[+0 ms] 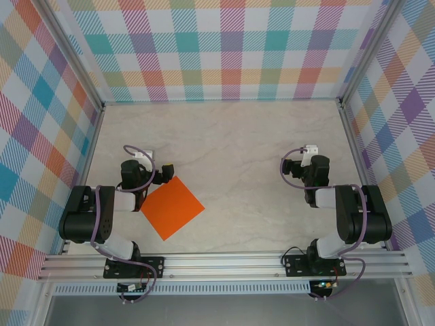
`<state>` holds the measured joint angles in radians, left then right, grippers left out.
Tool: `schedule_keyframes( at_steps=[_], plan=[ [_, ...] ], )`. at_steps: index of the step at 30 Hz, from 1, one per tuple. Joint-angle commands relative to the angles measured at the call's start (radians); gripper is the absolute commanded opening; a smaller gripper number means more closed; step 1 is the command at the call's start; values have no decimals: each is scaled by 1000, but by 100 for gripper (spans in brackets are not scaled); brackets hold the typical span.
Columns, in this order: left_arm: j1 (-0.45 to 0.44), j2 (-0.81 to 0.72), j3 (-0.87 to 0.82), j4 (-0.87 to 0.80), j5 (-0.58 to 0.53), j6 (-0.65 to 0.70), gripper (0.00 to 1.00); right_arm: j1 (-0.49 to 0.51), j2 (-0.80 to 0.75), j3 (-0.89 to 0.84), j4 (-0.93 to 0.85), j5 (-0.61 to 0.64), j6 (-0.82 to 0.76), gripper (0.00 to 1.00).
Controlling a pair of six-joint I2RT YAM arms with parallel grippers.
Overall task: Fold a paper plane with a square sheet of paper (pick it up from the middle)
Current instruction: Move the square sheet of paper to the center of the table.
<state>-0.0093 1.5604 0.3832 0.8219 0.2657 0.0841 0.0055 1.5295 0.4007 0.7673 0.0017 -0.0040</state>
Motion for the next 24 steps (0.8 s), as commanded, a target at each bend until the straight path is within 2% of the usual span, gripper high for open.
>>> schedule_keyframes(
  at_steps=[1, 5, 7, 10, 15, 17, 20, 22, 24],
  plan=[
    [6, 5, 12, 40, 17, 18, 100, -1, -2, 21, 24, -24, 13, 100],
    [6, 5, 11, 40, 17, 17, 100, -2, -2, 21, 25, -25, 12, 100],
    [6, 6, 11, 40, 17, 18, 100, -12, -7, 13, 34, -109, -2, 100],
    [6, 4, 10, 40, 16, 18, 100, -12, -12, -7, 64, 56, 64, 100],
    [6, 4, 12, 40, 17, 17, 100, 5, -12, -7, 65, 121, 67, 100],
    [6, 5, 11, 40, 17, 17, 100, 4, -12, 5, 47, 92, 57, 100],
    [6, 4, 11, 40, 17, 17, 100, 5, -11, 36, -9, -41, 1, 100],
    [7, 5, 13, 37, 4, 8, 100, 3, -18, 25, 4, -37, 4, 100],
    [8, -1, 21, 19, -77, -23, 100, 4, -31, 11, 22, -39, 2, 100]
  ],
)
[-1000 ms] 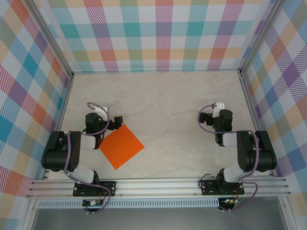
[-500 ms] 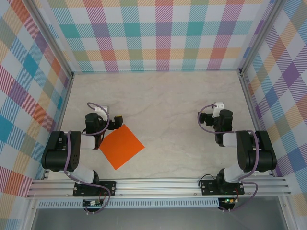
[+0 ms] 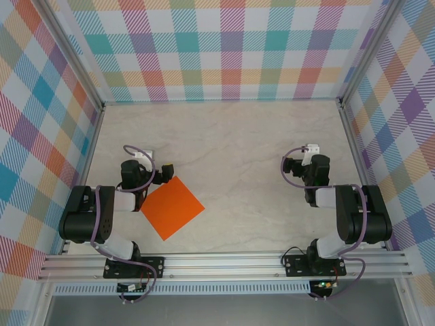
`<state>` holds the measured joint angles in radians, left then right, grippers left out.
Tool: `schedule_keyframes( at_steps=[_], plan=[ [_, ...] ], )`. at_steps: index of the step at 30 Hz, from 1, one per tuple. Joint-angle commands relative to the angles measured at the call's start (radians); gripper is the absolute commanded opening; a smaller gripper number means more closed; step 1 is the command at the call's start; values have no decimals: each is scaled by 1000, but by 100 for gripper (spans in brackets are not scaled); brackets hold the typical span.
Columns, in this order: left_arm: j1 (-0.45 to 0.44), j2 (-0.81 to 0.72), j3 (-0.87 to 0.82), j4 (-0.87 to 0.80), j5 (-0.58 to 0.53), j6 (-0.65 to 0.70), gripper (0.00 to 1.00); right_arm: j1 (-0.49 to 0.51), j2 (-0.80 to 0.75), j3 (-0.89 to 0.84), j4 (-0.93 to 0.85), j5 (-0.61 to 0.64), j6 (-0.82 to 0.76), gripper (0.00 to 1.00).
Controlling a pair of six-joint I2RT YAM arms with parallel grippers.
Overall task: Fold a paper plane with a square sheet of paper (pick it up from the middle)
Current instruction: Move the square sheet of paper to the center of the table.
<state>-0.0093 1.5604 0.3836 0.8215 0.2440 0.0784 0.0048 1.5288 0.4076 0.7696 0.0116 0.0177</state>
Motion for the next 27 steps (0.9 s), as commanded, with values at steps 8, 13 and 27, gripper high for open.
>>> schedule_keyframes(
  at_steps=[8, 13, 27],
  plan=[
    [0, -286, 21, -234, -17, 5, 100, 5, -302, 115, -446, -74, 73, 100],
    [0, -579, 16, -422, -70, -45, 100, 5, -467, 241, -836, -97, 296, 100],
    [0, -794, 50, -662, -137, -294, 100, 99, -400, 299, -959, -709, 414, 97]
  ],
)
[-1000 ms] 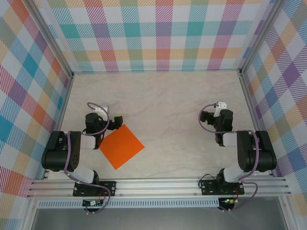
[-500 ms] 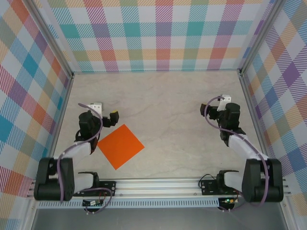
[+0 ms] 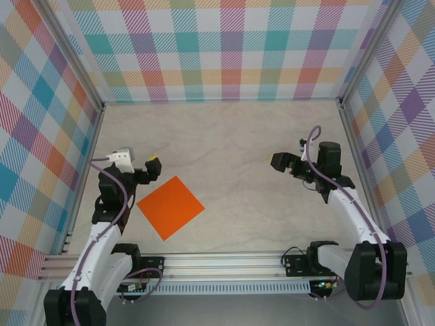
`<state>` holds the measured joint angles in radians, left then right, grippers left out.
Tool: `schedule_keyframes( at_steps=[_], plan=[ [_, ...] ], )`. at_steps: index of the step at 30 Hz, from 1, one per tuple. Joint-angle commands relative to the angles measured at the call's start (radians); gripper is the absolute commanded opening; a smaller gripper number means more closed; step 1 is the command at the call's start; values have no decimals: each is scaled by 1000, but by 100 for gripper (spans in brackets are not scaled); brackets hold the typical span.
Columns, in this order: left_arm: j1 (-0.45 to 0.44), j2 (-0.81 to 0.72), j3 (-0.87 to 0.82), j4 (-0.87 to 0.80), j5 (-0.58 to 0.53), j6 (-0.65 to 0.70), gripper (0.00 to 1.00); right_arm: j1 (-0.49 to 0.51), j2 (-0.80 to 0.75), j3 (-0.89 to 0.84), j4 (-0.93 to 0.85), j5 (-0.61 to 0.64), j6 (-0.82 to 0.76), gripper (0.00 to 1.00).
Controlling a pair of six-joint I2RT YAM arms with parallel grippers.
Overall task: Fold a paper plane with a square sheet of paper (pick it up from the middle)
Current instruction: Move the square sheet of paper to the center of the table.
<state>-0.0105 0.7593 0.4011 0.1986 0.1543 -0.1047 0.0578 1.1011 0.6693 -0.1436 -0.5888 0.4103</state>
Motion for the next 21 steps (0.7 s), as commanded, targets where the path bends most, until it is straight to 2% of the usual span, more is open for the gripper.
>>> schedule_keyframes(
  at_steps=[1, 3, 4, 7, 11, 15, 18, 21],
  plan=[
    [1, 12, 39, -61, -94, -163, 100, 72, 45, 45, -49, -100, 22, 97],
    [1, 17, 61, -154, -254, -324, 100, 138, 88, 71, -54, -76, 19, 96],
    [1, 21, 62, -163, -276, -337, 100, 169, 108, 89, -65, -52, 19, 95],
    [1, 42, 65, -162, -238, -303, 100, 260, 172, 161, -137, -1, 7, 93],
    [0, 54, 150, -362, -223, -344, 100, 378, 263, 241, -211, -4, 67, 86],
    [0, 18, 194, -516, -212, -375, 100, 497, 310, 305, -300, 48, 87, 85],
    [1, -13, 197, -613, -274, -465, 100, 546, 326, 292, -286, 82, 83, 84],
    [2, -38, 178, -634, -206, -458, 100, 579, 355, 282, -231, 86, 59, 78]
  ],
)
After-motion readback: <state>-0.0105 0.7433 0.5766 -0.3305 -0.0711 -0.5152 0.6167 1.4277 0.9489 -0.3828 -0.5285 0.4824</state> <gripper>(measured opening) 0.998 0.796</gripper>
